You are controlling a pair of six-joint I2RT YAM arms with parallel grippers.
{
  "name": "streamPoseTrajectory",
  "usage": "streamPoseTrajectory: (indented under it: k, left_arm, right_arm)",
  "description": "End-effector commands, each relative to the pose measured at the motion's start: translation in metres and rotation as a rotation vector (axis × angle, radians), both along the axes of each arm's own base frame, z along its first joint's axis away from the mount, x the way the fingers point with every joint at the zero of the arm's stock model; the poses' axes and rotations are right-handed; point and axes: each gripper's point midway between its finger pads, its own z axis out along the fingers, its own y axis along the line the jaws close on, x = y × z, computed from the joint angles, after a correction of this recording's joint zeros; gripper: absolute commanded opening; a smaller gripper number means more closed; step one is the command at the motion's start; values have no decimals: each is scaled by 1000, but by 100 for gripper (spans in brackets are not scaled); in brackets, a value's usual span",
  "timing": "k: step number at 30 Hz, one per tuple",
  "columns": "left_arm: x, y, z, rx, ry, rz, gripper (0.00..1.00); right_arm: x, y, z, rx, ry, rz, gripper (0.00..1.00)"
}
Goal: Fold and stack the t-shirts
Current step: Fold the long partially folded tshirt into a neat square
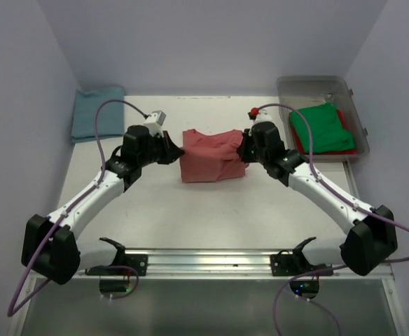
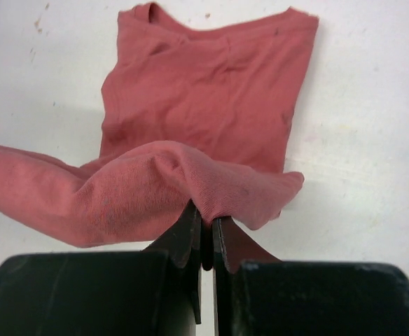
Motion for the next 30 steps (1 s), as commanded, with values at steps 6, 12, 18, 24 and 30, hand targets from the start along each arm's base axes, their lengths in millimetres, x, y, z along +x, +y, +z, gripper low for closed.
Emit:
streamPoseTrajectory:
  k: [6,12,18,24,30]
  left_arm:
    - [117,-14,27,8,-174,55,0]
    - [227,-8,-33,33,-102,117,0]
    - [293,33,-13,-93,-162,280,8]
    - [263,52,24,-85,-300,337,100]
    - [231,46,33,-122,-332,276,100]
  right_arm:
    - [107,-2,24,-11,-90,-62,0]
    - [225,-2,-25,-53,-17,-178,0]
    - [313,18,-46,70,-59,-201,76]
    - [278,10,-17,170,-218,-182,99]
    - [243,-4,-12,147,-264,-162,99]
